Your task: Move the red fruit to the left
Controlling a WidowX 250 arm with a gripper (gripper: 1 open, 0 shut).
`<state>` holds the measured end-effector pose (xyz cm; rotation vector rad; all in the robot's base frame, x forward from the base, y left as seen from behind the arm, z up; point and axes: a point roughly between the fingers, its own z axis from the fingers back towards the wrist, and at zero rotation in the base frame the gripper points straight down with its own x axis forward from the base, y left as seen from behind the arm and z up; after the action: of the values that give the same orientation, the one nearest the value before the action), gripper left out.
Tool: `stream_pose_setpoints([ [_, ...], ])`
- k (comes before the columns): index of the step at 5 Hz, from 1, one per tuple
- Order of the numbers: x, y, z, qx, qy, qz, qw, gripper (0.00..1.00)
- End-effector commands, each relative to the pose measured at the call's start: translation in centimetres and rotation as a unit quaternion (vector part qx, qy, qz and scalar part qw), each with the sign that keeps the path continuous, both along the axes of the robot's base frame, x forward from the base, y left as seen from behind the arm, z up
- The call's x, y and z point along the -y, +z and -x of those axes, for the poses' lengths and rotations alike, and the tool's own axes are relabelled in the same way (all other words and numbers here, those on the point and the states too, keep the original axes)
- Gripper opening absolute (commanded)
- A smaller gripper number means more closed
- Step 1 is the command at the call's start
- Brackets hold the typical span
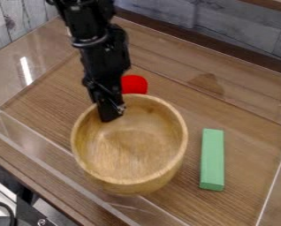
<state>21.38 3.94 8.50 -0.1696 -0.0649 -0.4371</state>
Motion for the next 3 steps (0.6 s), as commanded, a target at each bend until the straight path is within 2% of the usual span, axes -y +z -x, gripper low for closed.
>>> stream_pose_setpoints([
  [1, -1.0, 3.4, -1.2, 0.042, 0.000, -0.003, 0.9991, 0.00],
  [2, -2.3, 4.8, -1.4, 0.047, -0.004, -0.002, 0.9989, 0.00],
  [3, -4.1, 5.7, -1.0, 0.047, 0.000, 0.002, 0.9989, 0.00],
])
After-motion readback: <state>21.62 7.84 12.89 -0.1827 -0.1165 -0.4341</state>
